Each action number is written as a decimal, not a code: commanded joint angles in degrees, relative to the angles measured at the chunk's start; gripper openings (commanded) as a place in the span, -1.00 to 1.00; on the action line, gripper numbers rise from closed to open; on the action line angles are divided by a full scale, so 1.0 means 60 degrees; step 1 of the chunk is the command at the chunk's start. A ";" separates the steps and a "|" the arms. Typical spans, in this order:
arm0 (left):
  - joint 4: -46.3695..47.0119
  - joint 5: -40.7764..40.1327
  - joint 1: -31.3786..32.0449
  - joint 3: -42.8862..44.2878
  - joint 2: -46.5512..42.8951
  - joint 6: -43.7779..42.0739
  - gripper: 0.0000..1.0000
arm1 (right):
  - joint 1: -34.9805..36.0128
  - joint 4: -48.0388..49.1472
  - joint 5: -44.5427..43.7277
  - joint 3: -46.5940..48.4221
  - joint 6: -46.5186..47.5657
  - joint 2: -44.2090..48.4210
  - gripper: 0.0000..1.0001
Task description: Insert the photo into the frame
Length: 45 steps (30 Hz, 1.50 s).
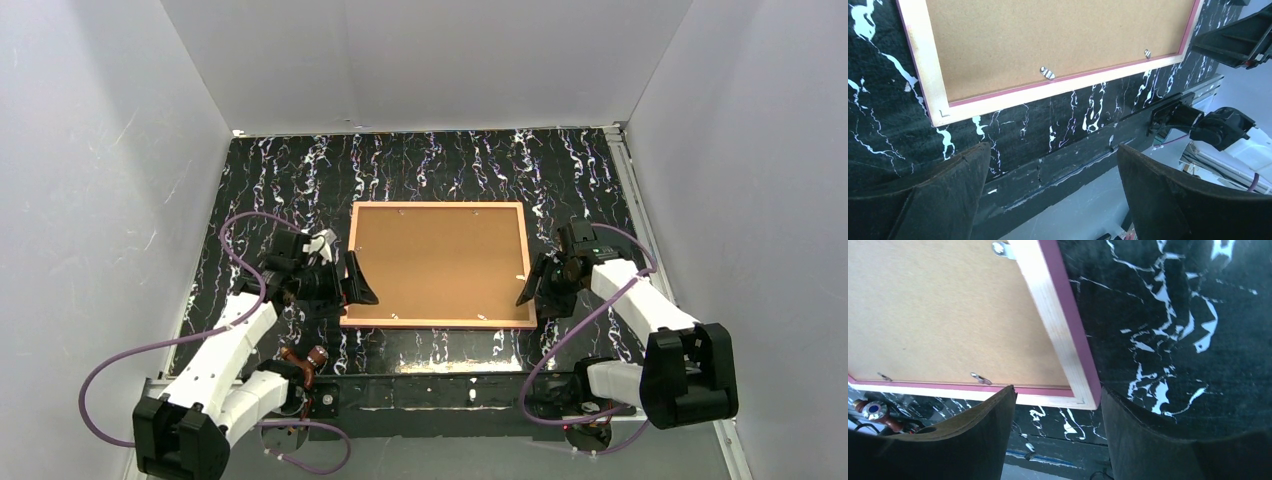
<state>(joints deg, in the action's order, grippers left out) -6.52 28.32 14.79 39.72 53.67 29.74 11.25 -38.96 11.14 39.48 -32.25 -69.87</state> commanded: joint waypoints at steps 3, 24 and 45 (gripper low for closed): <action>-0.2009 -0.1042 0.1201 0.0602 0.0387 -0.0316 0.96 | 0.0018 -0.0621 -0.0362 -0.0331 -0.0395 0.0294 0.31; -0.2636 -0.7189 0.7708 0.3211 0.3689 -0.3392 0.90 | 0.0752 -0.1058 -0.1520 0.0083 -0.0566 -0.0823 -0.33; -0.1093 -0.8177 0.9581 0.3626 0.5897 -0.4778 0.89 | 0.0953 -0.0708 -0.1157 0.0320 -0.0485 -0.1055 -0.97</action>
<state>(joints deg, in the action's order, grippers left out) -9.96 -16.08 69.97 60.12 87.68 3.99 17.32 -42.94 6.31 41.06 -32.60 -77.56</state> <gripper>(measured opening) 0.949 0.072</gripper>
